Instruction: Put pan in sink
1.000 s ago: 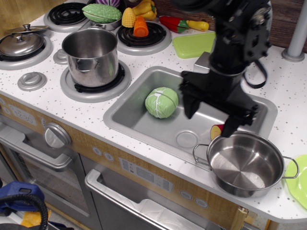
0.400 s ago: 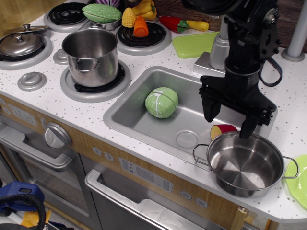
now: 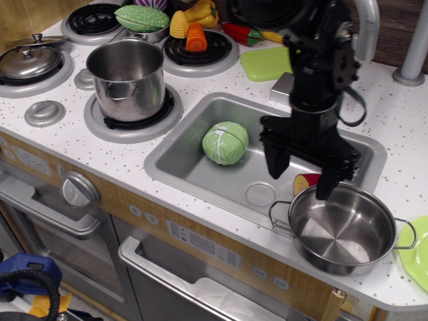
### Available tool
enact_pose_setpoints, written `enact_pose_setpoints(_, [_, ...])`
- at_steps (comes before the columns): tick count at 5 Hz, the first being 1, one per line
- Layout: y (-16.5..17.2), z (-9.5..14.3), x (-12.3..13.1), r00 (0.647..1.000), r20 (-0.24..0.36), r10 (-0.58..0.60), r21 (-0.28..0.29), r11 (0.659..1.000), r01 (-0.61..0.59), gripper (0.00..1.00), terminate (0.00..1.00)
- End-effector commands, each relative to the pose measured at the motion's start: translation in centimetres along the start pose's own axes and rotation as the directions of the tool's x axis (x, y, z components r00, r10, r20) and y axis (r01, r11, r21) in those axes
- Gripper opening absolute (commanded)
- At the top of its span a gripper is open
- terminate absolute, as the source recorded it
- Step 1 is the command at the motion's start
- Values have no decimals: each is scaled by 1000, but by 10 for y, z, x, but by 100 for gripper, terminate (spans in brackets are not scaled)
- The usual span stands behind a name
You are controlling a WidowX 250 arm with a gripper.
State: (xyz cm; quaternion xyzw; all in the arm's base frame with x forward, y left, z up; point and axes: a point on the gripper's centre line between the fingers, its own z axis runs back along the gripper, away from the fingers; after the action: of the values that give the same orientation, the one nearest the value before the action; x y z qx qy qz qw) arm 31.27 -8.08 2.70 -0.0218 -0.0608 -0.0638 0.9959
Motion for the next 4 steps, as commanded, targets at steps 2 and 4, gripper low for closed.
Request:
enact_pose_setpoints(2, [6, -9, -8, 998, 62, 14, -61, 998, -10, 100, 0])
enact_pose_setpoints(4, [8, -18, -5, 997, 74, 15, -77, 997, -9, 0, 0])
